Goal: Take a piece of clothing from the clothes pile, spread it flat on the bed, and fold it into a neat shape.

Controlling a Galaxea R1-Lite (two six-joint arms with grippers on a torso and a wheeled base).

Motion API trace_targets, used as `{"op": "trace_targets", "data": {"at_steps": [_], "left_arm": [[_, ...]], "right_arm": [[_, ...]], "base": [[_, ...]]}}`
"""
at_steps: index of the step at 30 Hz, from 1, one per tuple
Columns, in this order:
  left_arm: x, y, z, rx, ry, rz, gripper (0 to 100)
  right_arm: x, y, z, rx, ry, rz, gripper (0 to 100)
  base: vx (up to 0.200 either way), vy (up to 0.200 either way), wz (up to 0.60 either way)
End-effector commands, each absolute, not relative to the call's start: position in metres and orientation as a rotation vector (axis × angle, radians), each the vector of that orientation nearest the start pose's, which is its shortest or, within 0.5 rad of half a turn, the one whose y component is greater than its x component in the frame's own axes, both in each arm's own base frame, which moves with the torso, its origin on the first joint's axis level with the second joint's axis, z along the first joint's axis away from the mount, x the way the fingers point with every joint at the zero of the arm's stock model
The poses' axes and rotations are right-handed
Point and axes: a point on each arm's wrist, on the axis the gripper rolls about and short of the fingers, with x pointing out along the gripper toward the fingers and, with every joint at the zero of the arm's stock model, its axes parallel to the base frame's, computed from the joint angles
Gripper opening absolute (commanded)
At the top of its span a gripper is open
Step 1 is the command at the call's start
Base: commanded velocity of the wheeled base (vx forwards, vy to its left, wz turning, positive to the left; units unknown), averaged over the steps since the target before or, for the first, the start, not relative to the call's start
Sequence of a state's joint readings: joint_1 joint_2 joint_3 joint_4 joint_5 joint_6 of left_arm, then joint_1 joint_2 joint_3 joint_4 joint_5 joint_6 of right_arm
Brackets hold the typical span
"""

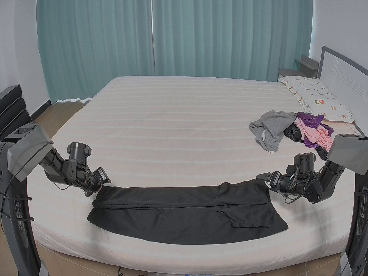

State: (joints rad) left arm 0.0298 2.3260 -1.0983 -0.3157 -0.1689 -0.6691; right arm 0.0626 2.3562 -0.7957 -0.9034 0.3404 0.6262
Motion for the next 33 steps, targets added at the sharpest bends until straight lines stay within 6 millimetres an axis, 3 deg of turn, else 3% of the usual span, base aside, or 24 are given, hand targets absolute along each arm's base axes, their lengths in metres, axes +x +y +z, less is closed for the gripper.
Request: {"op": "trace_targets", "data": {"at_steps": [1,9,26,27,33], "left_arm": [[0.398,0.008,-0.004,-0.714,0.926,0.184,0],[0.404,0.026,0.003,-0.793,0.807,0.266,0],[0.406,0.027,-0.001,-0.816,0.796,0.272,0],[0.406,0.026,-0.002,-0.815,0.800,0.272,0],[0.405,0.026,-0.003,-0.814,0.803,0.273,0]], "right_arm": [[0.368,0.030,-0.029,0.687,0.769,0.165,100],[0.372,0.029,-0.035,0.685,0.771,0.146,100],[0.393,0.037,-0.054,0.662,0.750,0.116,100],[0.395,0.038,-0.055,0.662,0.747,0.117,0],[0.396,0.037,-0.056,0.658,0.738,0.097,0]], "base": [[0.000,0.000,0.00],[0.000,0.000,0.00],[0.000,0.000,0.00],[0.000,0.000,0.00],[0.000,0.000,0.00]]}}
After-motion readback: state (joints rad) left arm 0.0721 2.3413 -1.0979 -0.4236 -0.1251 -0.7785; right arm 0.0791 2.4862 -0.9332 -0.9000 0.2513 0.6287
